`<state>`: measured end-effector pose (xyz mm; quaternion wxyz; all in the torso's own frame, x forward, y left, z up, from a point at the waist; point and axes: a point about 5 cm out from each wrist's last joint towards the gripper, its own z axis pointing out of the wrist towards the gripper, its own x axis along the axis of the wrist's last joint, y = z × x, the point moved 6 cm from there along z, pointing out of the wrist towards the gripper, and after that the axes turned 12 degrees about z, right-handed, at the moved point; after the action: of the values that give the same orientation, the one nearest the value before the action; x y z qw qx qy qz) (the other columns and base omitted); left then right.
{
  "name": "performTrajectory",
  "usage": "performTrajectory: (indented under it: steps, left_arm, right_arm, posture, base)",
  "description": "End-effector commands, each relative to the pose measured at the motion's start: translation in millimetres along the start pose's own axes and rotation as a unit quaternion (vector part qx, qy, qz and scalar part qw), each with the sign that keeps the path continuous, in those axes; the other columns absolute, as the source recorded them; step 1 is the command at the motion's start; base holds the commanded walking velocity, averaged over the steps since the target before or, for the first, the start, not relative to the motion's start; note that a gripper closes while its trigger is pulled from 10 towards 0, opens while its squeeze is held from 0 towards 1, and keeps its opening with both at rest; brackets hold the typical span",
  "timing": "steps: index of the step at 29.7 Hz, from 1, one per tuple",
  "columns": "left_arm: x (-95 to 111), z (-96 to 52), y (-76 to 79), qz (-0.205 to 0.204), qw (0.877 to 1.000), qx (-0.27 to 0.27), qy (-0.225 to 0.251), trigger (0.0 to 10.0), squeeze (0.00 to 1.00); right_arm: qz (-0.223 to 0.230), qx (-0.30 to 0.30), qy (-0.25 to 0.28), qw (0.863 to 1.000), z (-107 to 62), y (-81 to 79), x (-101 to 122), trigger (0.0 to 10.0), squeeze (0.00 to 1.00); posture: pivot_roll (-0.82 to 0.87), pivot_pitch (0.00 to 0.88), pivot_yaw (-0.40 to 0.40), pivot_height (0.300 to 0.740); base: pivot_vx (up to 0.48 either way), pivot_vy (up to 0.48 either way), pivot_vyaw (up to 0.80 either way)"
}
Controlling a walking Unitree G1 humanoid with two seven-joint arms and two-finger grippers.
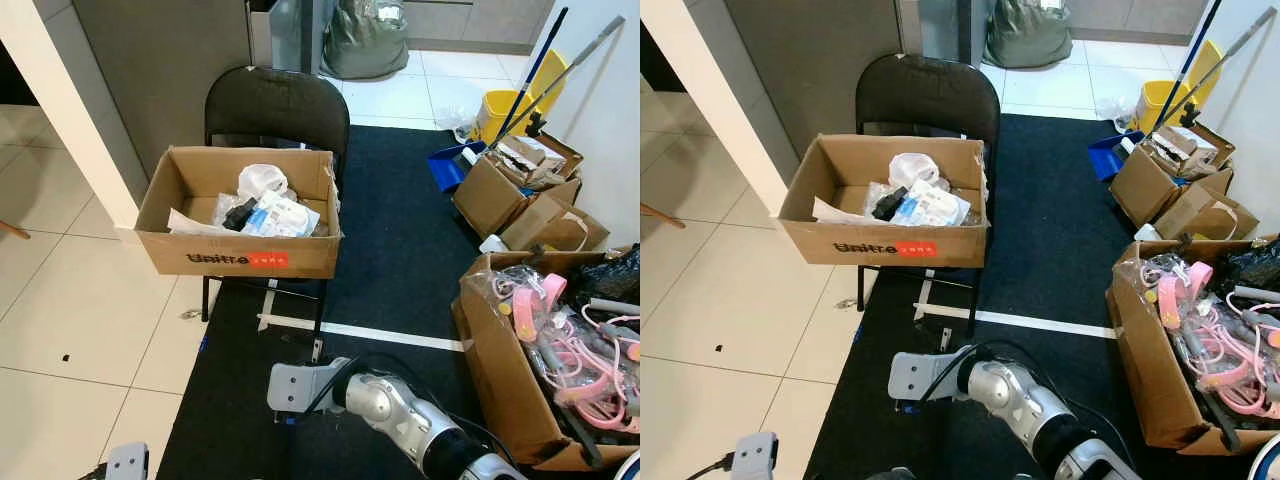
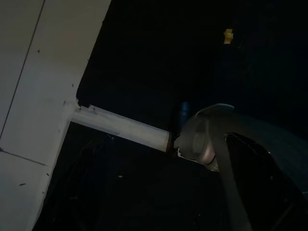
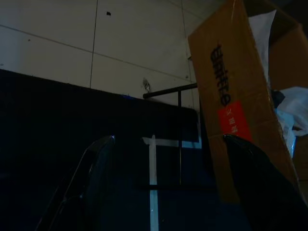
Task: Picking trash to rubbish bin
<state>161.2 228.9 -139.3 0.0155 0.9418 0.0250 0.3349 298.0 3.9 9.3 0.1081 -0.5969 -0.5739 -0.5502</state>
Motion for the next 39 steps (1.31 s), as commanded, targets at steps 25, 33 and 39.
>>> performTrajectory:
  steps: [25, 33, 39]
  left_arm:
    - [-14, -11.1, -15.5, 0.013, 1.0, 0.005, -0.008, 10.0, 0.0]
    - [-33, -20.5, -14.5, 0.021, 0.999, -0.004, -0.025, 10.0, 0.0]
    - [-43, -30.2, -24.7, 0.027, 0.999, -0.001, -0.028, 10.0, 0.0]
  right_arm:
    - [0.007, 0.002, 0.001, 1.0, -11.1, -12.3, 3, 10.0, 0.0]
    - [0.004, 0.004, 0.008, 1.0, -21.8, -19.4, 7, 10.0, 0.0]
    - [0.002, 0.002, 0.01, 1.0, -33.5, -25.6, 13, 10.0, 0.0]
  posture:
    - [0.17, 0.183, 0.067, 0.74]
    - [0.2, 0.222, 0.082, 0.74]
    - [0.22, 0.259, 0.094, 0.74]
  base:
    - [0.0, 0.0, 0.0]
    - [0.0, 0.0, 0.0]
    - [0.0, 0.0, 0.0]
